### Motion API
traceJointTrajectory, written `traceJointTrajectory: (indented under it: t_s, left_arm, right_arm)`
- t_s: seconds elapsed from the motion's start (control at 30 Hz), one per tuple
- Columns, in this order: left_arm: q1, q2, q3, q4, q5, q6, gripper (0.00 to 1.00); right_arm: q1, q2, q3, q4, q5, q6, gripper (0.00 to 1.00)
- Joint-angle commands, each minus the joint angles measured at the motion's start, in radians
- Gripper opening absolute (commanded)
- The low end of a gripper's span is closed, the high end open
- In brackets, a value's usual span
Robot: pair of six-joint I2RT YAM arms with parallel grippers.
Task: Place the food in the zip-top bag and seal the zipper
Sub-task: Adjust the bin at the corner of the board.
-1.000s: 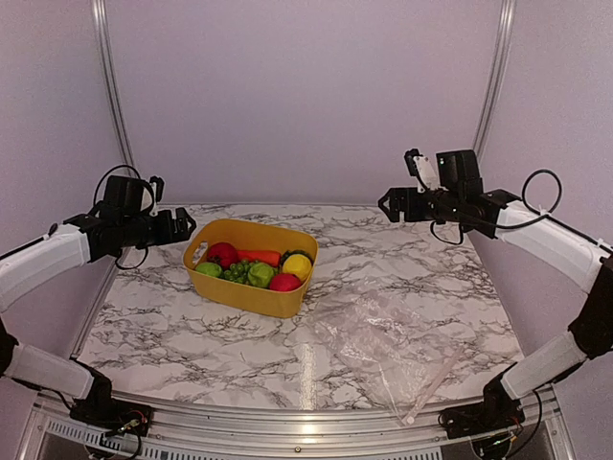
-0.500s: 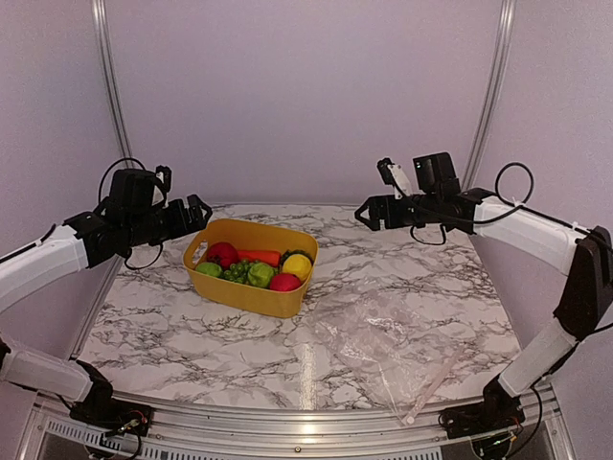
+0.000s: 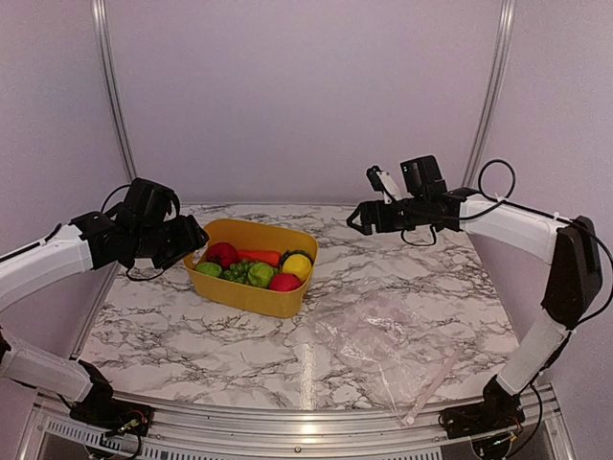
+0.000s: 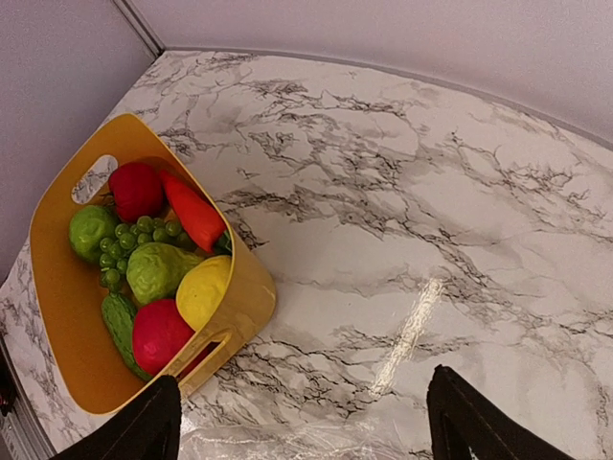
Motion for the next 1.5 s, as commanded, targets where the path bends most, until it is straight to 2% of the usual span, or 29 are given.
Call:
traceJointTrajectory:
  t_s: [0.0,0.2,0.4,0.43,0.47,0.53,0.73,0.97,1.17,1.27,1.47]
  left_arm:
    - [-0.002,-0.028,-0.052,-0.11,-0.095,-0.163,0.66]
    - [-0.002,0.021,-0.092,-0.06,-0.066,-0.28,0.66]
    - [-0.002,0.105,-0.061,-0.063,-0.069,-0.322,0.68]
    - [-0.002,0.12,-0.054,-0.065,-0.07,-0.324,0.71]
    - [-0.002,0.137,-0.047,-0.066,-0.072,-0.325,0.84]
    - [-0.002,0.17,-0.032,-0.064,-0.067,-0.319,0.98]
    - [0.0,0.256,0.016,-0.059,-0.056,-0.307,0.99]
    - [0.0,0.317,0.073,-0.053,-0.035,-0.258,0.89]
    - [0.0,0.347,0.133,-0.079,-0.057,-0.172,0.73]
    - [0.0,0.36,0.148,-0.078,-0.063,-0.127,0.69]
    - [0.001,0.42,0.188,-0.068,-0.029,-0.024,0.49]
  right_arm:
    - [0.015,0.008,0.027,-0.028,-0.033,0.019,0.85]
    - [0.016,0.007,0.005,-0.02,-0.052,0.041,0.84]
    - [0.021,-0.006,-0.02,-0.021,-0.072,0.048,0.84]
    - [0.021,-0.01,-0.024,-0.022,-0.071,0.047,0.84]
    - [0.021,-0.014,-0.03,-0.024,-0.071,0.045,0.84]
    - [0.021,-0.024,-0.04,-0.022,-0.071,0.046,0.84]
    - [0.021,-0.052,-0.076,-0.022,-0.066,0.05,0.84]
    - [0.021,-0.068,-0.086,-0.04,-0.058,0.044,0.84]
    - [0.021,-0.072,-0.086,-0.058,-0.051,0.039,0.84]
    - [0.021,-0.072,-0.092,-0.058,-0.049,0.035,0.84]
    - [0.021,-0.062,-0.085,-0.058,-0.058,0.033,0.84]
